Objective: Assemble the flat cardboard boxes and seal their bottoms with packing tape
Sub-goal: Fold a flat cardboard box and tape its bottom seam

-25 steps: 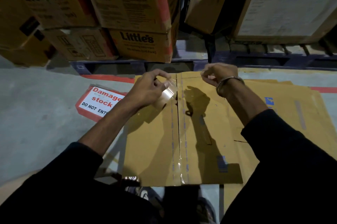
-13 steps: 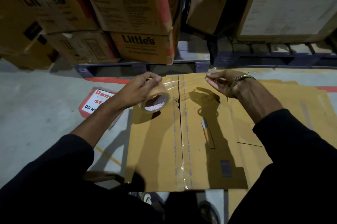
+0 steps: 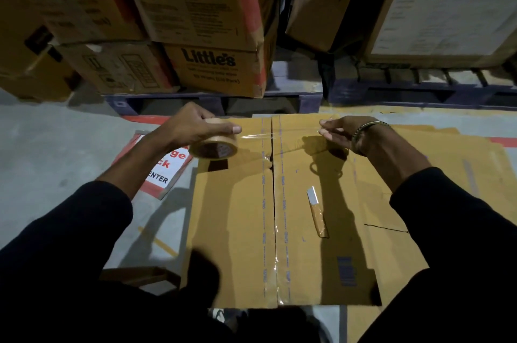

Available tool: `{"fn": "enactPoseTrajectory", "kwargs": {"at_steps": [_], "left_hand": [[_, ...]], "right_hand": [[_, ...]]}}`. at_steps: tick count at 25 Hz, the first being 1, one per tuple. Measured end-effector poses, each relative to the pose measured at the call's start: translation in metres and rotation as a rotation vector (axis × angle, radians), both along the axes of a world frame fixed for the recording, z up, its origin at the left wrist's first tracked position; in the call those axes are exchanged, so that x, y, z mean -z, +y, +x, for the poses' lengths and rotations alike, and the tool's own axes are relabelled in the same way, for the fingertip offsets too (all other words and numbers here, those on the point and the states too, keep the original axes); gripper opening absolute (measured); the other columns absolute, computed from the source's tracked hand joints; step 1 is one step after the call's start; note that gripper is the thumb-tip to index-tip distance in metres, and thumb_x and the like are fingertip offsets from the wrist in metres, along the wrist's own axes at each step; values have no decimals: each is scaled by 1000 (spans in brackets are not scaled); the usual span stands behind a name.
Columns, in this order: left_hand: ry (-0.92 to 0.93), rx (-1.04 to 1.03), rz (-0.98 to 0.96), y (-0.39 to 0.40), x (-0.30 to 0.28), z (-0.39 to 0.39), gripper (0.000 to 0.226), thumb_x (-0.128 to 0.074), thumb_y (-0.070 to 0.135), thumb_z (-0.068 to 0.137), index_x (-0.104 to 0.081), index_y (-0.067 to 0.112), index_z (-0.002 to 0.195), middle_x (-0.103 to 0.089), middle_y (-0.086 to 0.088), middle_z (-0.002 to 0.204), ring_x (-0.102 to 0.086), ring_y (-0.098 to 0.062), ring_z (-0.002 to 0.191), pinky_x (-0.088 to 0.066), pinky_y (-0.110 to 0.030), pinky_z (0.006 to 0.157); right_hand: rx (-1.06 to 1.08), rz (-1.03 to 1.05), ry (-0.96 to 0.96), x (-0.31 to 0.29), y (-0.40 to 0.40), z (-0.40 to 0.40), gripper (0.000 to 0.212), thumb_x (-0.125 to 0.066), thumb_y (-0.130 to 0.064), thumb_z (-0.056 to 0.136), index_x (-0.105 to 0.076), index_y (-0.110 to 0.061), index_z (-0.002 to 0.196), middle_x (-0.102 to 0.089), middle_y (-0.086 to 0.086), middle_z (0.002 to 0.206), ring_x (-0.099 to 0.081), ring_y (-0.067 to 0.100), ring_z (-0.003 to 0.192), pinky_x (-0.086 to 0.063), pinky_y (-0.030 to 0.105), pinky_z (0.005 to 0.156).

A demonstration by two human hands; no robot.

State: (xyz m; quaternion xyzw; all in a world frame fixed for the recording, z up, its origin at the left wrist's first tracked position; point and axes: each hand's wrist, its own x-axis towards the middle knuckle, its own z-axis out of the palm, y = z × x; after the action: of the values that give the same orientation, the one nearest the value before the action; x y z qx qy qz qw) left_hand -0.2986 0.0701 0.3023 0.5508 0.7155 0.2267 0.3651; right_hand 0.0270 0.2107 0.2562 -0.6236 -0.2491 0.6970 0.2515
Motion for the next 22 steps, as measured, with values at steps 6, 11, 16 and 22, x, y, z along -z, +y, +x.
{"fn": "enactPoseTrajectory", "kwargs": {"at_steps": [6,11,16,22], "left_hand": [[-38,-43,-3,0,10,-24,64,-86,57,71,-74,-3,88,-75,-18,79,-66,-27,63,-48,-34,61],[14,-104,36,4,16,-36,52,-92,58,63,-65,13,63,-67,-9,61,-63,-21,55,-46,-32,57],[204,-21,72,17,22,-46,75,-84,77,60,-69,4,70,-69,-14,64,-68,-34,61,-48,-39,55],[333,-121,101,28,25,-83,82,-78,85,56,-61,4,63,-64,-6,54,-65,-23,52,-44,-34,55]], "right_hand": [[20,510,-592,25,20,15,8,-79,-7,88,-75,-14,85,-75,6,93,-72,16,82,-64,32,75],[-73,262,-281,27,33,21,10,-76,3,85,-76,-6,91,-72,8,98,-71,21,98,-58,22,73],[97,351,-155,31,46,23,12,-79,2,83,-77,-6,91,-77,11,98,-76,23,95,-60,21,69],[356,296,-165,43,73,51,16,-85,3,76,-77,-1,89,-78,16,92,-78,24,87,-64,31,76]]}}
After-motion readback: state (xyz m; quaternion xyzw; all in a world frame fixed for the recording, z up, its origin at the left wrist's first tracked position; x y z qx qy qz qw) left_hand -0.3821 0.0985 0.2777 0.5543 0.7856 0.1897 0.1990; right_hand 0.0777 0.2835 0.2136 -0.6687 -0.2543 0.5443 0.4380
